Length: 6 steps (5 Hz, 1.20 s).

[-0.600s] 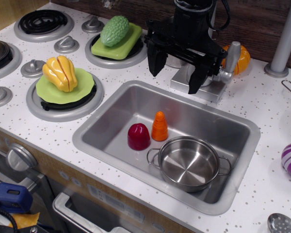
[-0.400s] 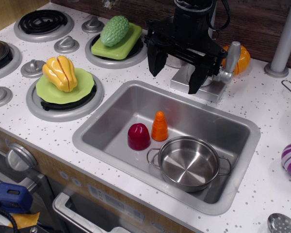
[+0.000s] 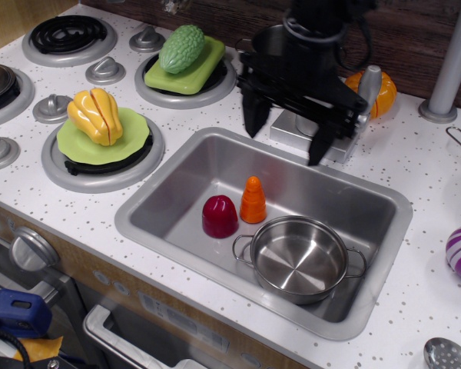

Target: Turn faucet front to left

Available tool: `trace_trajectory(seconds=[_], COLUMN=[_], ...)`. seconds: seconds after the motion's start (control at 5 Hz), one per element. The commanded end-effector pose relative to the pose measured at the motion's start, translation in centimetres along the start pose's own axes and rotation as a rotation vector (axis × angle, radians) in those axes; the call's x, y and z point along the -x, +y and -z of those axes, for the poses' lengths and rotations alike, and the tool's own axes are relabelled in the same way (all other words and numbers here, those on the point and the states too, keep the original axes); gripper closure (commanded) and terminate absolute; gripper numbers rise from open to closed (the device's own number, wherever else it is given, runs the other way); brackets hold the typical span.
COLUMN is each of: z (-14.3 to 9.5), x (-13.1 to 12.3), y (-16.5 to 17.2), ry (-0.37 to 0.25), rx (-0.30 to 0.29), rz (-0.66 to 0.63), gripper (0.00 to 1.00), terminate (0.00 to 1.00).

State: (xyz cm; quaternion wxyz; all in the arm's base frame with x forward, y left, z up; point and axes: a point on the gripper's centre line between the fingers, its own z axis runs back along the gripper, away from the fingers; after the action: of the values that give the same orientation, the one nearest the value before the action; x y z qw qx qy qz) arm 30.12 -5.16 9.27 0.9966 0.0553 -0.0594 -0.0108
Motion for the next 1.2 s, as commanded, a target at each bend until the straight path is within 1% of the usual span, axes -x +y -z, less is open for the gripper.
trace_trajectory(seconds=[0.0,0.2,0.4,0.6,1.0], z=[-1.8,-2.0,-2.6,-3.2,-3.7], x=[-1.1,-2.0,-2.7,-3.5,-4.9], y=[-1.2,-1.7,-2.1,-1.9,-1.2], ry=[-0.114,-0.157,-0.176,-0.161,-0.132], rx=[0.037,0.03,0.006,0.011,0.053], rz=[0.018,0.078,0.113,0.156,0.205], gripper=[0.0,0.0,0.0,0.0,0.0], terminate=[0.0,0.0,0.0,0.0,0.0])
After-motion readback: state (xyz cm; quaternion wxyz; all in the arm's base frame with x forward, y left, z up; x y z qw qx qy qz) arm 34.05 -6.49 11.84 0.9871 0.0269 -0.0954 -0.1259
